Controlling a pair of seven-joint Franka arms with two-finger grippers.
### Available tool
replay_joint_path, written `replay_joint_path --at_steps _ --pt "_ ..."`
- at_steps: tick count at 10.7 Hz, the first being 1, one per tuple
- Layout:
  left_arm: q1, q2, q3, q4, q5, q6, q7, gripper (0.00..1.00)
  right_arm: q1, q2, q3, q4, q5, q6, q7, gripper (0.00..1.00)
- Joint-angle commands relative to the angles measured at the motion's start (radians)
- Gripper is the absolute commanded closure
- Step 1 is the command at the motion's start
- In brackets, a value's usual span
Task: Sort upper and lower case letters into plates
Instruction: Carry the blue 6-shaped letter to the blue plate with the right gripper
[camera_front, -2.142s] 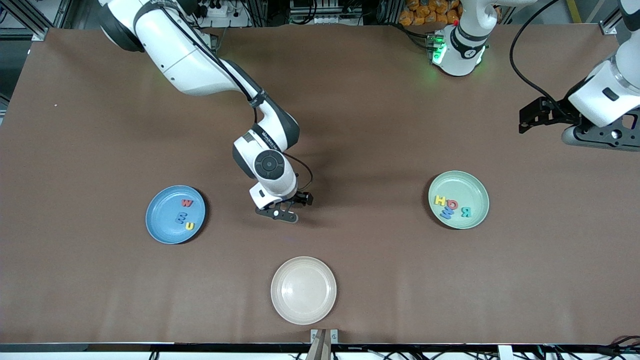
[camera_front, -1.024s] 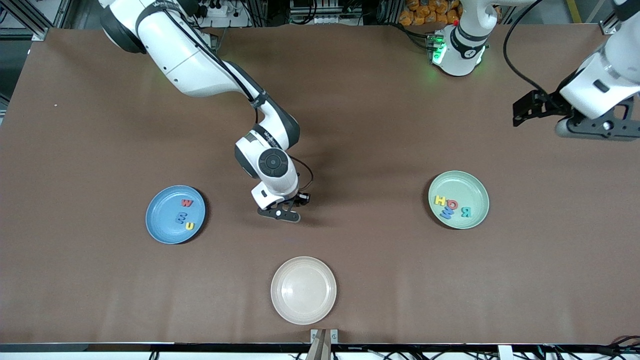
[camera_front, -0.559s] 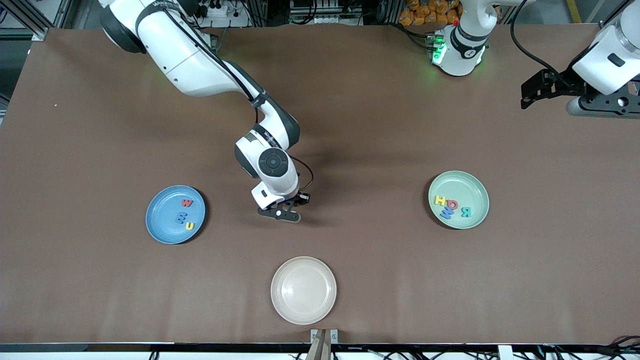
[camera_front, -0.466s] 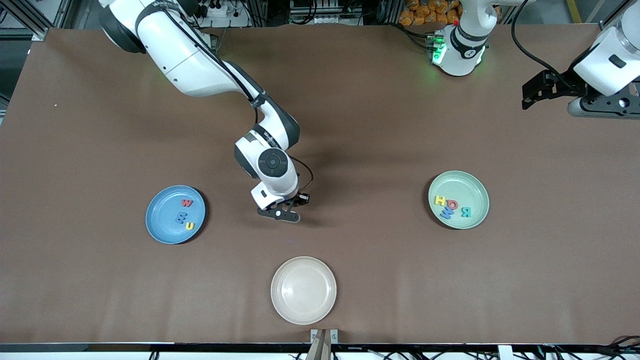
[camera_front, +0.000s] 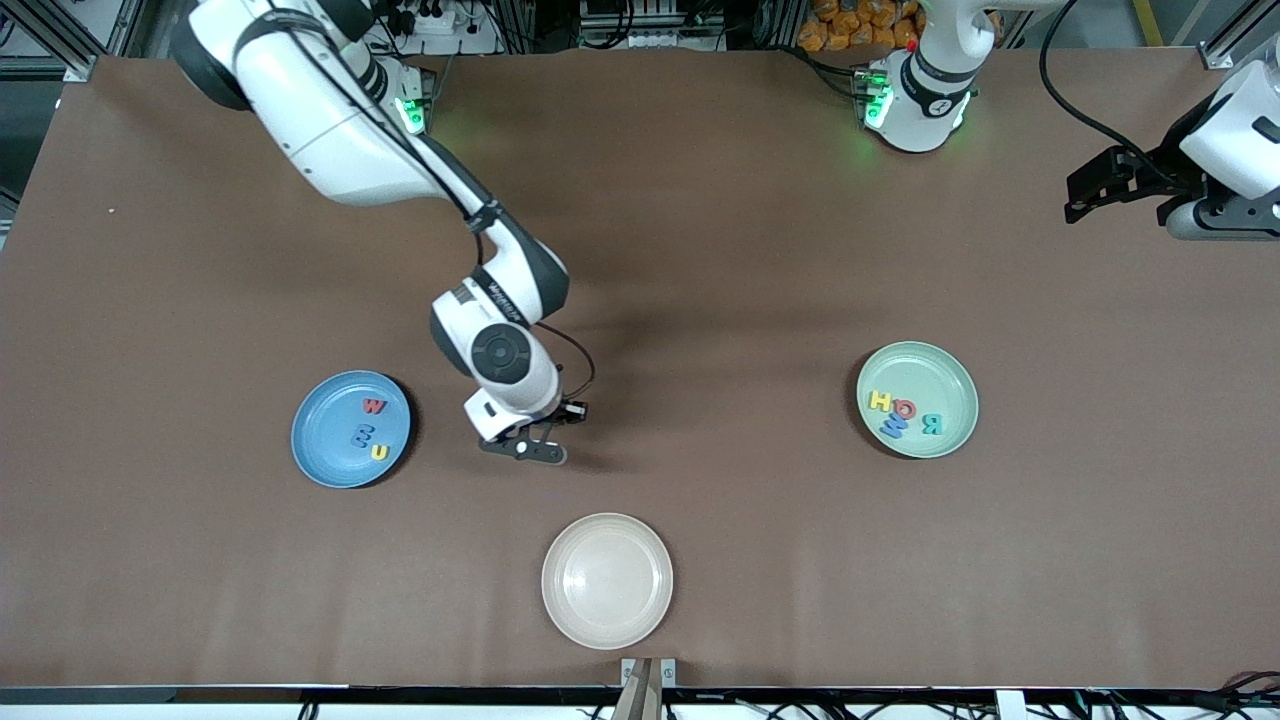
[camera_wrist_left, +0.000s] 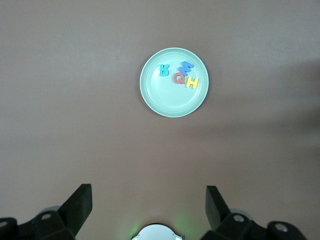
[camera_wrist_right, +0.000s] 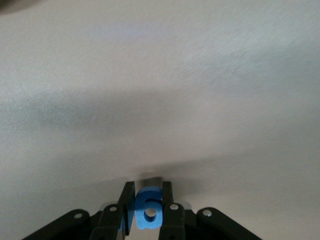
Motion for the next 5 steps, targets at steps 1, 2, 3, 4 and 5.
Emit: replay_joint_path --at_steps 1,2,3,4,5 --pt "0.004 -0.014 -0.014 0.007 0.023 -0.007 -0.025 0.0 -0.178 -0.041 0.138 -0.014 -0.02 -0.117 -0.17 1.0" --pt "0.001 -0.013 -0.019 0.011 0.022 -0.004 -0.056 0.0 -0.219 -0.057 0.146 -0.014 -0.021 -0.156 -0.263 1.0" --pt "0.0 -0.013 -0.017 0.014 0.019 -0.001 -0.077 0.0 -0.252 -0.069 0.146 -0.014 -0.021 -0.191 -0.367 1.0" --pt "-0.007 -0.013 -0.016 0.015 0.022 -0.001 -0.084 0.0 -0.288 -0.077 0.144 -0.014 -0.021 -0.222 -0.473 1.0" --pt "-0.007 -0.011 -0.017 0.026 0.022 -0.001 -0.085 0.0 -0.318 -0.083 0.144 -0.014 -0.021 -0.236 -0.573 1.0"
